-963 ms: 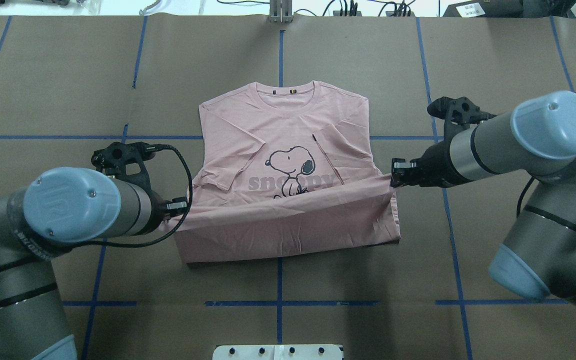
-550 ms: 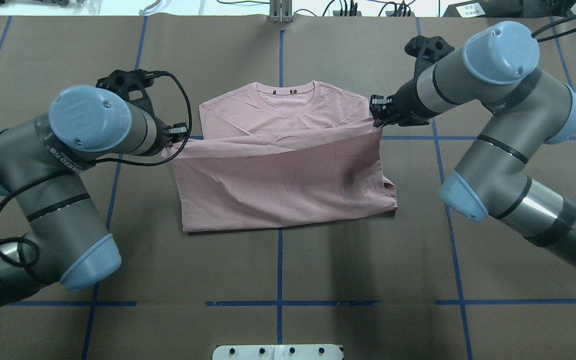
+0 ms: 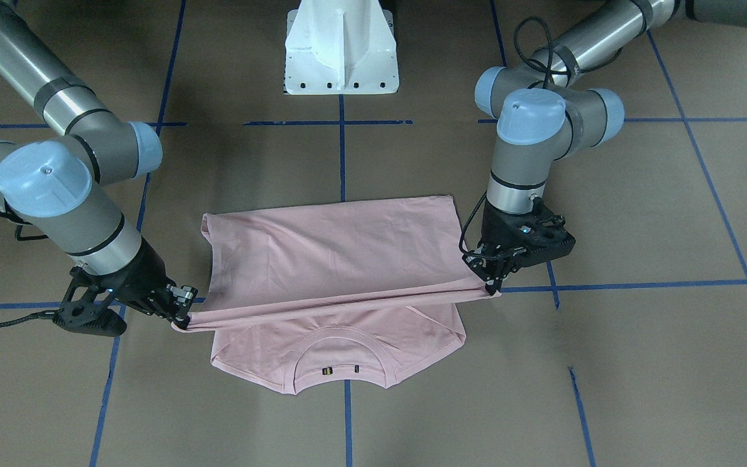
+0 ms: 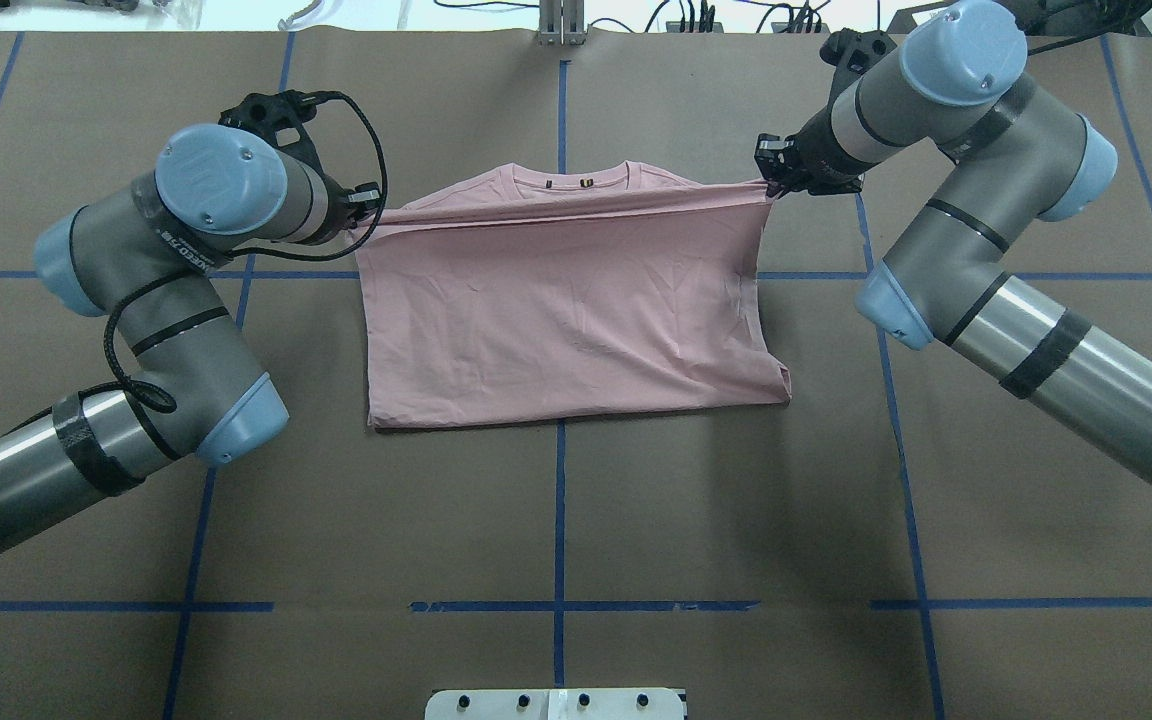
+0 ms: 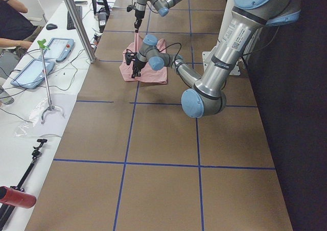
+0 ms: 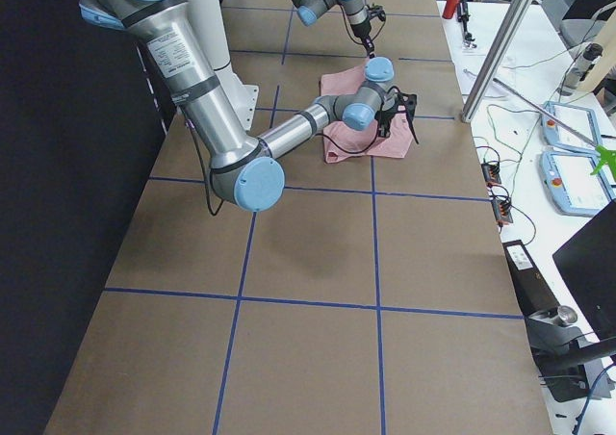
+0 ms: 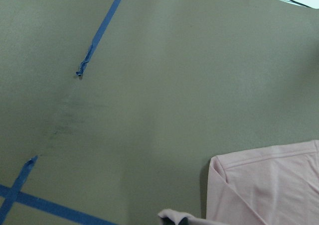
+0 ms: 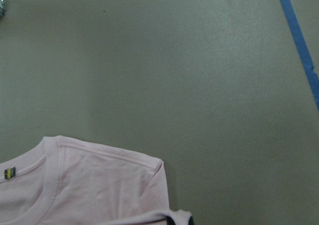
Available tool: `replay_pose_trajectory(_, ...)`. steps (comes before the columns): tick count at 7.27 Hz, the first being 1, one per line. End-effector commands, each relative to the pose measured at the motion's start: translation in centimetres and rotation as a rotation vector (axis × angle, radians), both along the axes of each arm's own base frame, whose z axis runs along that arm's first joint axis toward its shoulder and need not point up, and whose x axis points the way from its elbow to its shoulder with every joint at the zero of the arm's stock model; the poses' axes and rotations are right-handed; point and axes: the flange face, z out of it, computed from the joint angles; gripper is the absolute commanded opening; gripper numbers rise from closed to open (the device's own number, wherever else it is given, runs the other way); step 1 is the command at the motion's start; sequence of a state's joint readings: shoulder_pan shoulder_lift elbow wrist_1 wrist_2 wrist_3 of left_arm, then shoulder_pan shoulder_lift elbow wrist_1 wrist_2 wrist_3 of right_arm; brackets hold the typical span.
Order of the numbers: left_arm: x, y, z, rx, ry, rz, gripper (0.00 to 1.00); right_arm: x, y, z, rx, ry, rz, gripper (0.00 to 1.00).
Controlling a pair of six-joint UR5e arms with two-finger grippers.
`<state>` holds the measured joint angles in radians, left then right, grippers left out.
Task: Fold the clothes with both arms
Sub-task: 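Lift the hem with both grippers and fold it toward the collar, then lower the hem onto the collar edge and open both grippers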
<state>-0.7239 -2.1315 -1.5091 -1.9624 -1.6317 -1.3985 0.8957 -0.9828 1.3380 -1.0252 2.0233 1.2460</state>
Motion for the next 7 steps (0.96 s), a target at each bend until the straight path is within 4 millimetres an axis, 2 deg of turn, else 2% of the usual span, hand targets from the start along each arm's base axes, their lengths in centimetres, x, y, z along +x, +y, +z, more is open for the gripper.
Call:
replay_pose_trajectory(1,1.4,-1.6,1.5,0.0,-0.003,-0.007,0.0,-0.8,-1.5,1.0,-0.003,0.015,0.009,0.0)
replay_pose_trajectory(3,2.5,-3.0,0.7,0.008,-0.02,-0.03,0.0,-2.2,-2.7,-0.8,0.01,0.021,0.017,0.0)
replay_pose_trajectory(4,2.7,-3.4,0.8,0.011,-0.03,-0.041,0.0,-2.5,-3.0,-0.8,0.006,0.026,0.018,0.0)
replay_pose_trajectory(5,2.9,-3.6,-0.3,0.013,-0.022,-0.046,0.0,-2.5,-3.0,-0.8,0.008,0.024,0.018,0.0)
replay_pose_trajectory(7,3.1,-3.6,-1.1,0.018,-0.015,-0.043,0.0,-2.5,-2.8,-1.4,0.018,0.015,0.015,0.0)
